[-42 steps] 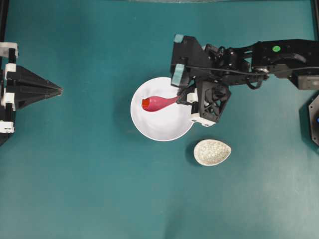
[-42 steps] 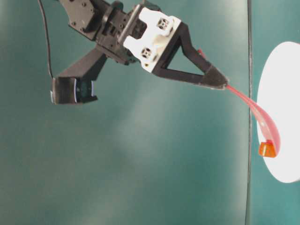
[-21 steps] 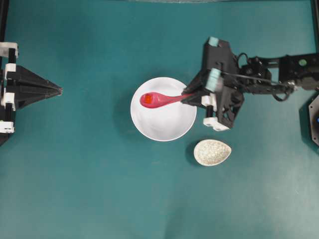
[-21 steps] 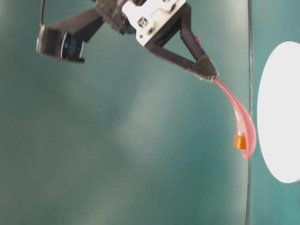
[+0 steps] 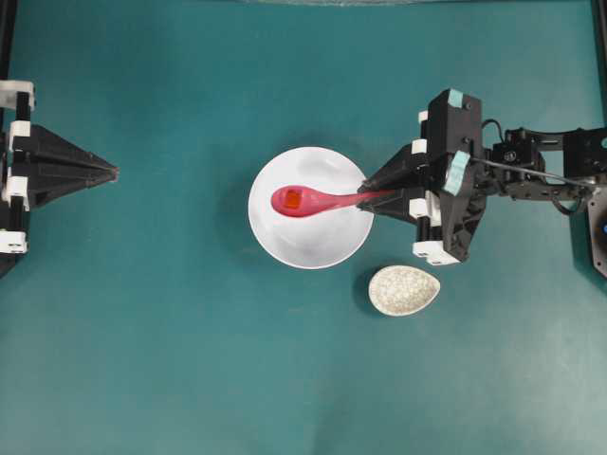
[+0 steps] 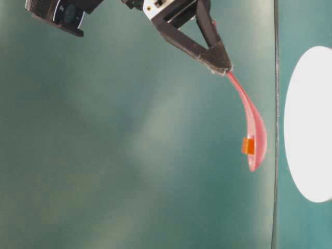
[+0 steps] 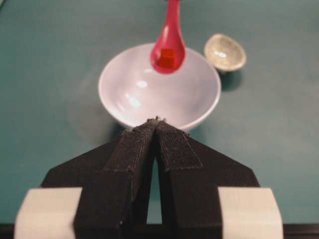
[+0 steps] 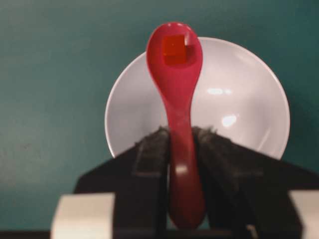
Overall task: Grip the spoon and scoop the red block from the bowl with right arm.
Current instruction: 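Scoop the red cube onto the spoon and lift it with the right gripper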
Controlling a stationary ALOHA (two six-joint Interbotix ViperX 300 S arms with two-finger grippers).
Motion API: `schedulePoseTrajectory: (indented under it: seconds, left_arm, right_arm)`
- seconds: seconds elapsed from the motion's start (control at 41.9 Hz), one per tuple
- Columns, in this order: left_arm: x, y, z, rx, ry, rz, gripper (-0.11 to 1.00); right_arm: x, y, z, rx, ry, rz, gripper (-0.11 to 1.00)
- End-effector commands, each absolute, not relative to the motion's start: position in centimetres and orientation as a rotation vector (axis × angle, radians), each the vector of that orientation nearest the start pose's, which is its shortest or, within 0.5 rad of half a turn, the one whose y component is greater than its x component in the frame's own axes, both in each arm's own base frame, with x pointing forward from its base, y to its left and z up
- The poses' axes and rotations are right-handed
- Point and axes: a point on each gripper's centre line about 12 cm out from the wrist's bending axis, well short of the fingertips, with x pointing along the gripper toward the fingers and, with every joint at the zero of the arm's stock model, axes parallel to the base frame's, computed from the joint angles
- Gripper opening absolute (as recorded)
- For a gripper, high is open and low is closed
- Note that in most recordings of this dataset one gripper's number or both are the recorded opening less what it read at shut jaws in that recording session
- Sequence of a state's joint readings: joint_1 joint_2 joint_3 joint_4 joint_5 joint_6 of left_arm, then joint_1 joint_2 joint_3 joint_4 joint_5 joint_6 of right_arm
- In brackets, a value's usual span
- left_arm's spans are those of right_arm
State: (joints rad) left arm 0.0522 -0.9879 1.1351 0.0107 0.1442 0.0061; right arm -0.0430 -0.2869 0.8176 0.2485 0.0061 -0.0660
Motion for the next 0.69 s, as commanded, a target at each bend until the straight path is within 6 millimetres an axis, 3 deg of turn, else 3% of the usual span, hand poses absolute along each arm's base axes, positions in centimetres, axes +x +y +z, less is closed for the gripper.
schedulePoseTrajectory:
  seconds: [0.0, 0.191, 0.669]
  left_arm:
    - [19.4, 1.0, 27.2, 0.011, 0.270, 0.051, 0.00]
    - [19.5, 1.0, 27.2, 0.012, 0.273, 0.050, 0.00]
    - [19.6, 1.0, 27.0, -0.007, 0.281, 0.052, 0.00]
  right_arm:
    - [33.4, -1.4, 23.3, 0.211, 0.482, -0.093, 0.24]
    - [33.4, -1.3, 24.4, 0.237, 0.455, -0.092, 0.24]
    - [32.4, -0.9, 29.9, 0.239, 0.407, -0.049, 0.24]
